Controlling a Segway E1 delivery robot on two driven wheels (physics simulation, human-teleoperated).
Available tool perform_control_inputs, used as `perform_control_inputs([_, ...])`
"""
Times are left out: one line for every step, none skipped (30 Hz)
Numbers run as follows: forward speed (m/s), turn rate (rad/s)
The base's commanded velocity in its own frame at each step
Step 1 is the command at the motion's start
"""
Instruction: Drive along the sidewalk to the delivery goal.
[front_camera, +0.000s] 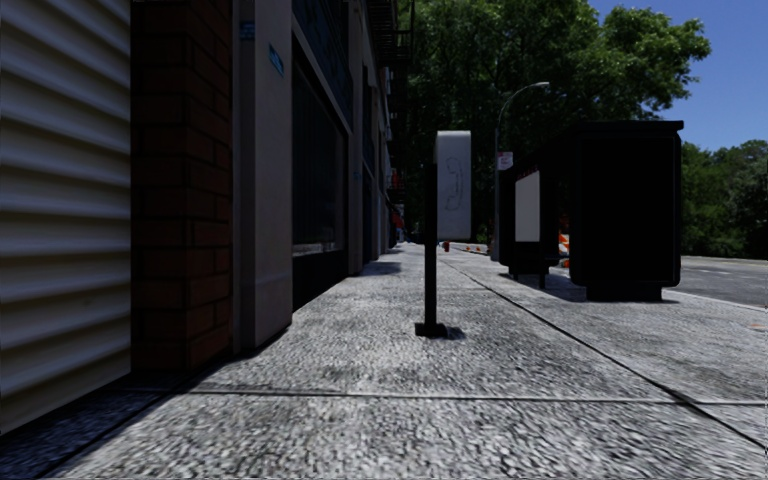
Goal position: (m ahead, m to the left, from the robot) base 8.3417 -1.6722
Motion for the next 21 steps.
perform_control_inputs([2.0, 0.06])
perform_control_inputs([2.0, 0.01])
perform_control_inputs([2.0, 0.01])
perform_control_inputs([2.0, 0.0])
perform_control_inputs([2.0, 0.0])
perform_control_inputs([2.0, 0.0])
perform_control_inputs([2.0, 0.0])
perform_control_inputs([2.0, 0.0])
perform_control_inputs([2.0, 0.0])
perform_control_inputs([2.0, 0.0])
perform_control_inputs([2.0, 0.0])
perform_control_inputs([2.0, 0.0])
perform_control_inputs([2.0, 0.0])
perform_control_inputs([2.0, 0.0])
perform_control_inputs([2.0, 0.0])
perform_control_inputs([2.0, 0.0])
perform_control_inputs([2.0, 0.0])
perform_control_inputs([2.0, 0.0])
perform_control_inputs([2.0, 0.0])
perform_control_inputs([2.0, 0.0])
perform_control_inputs([2.0, 0.0])
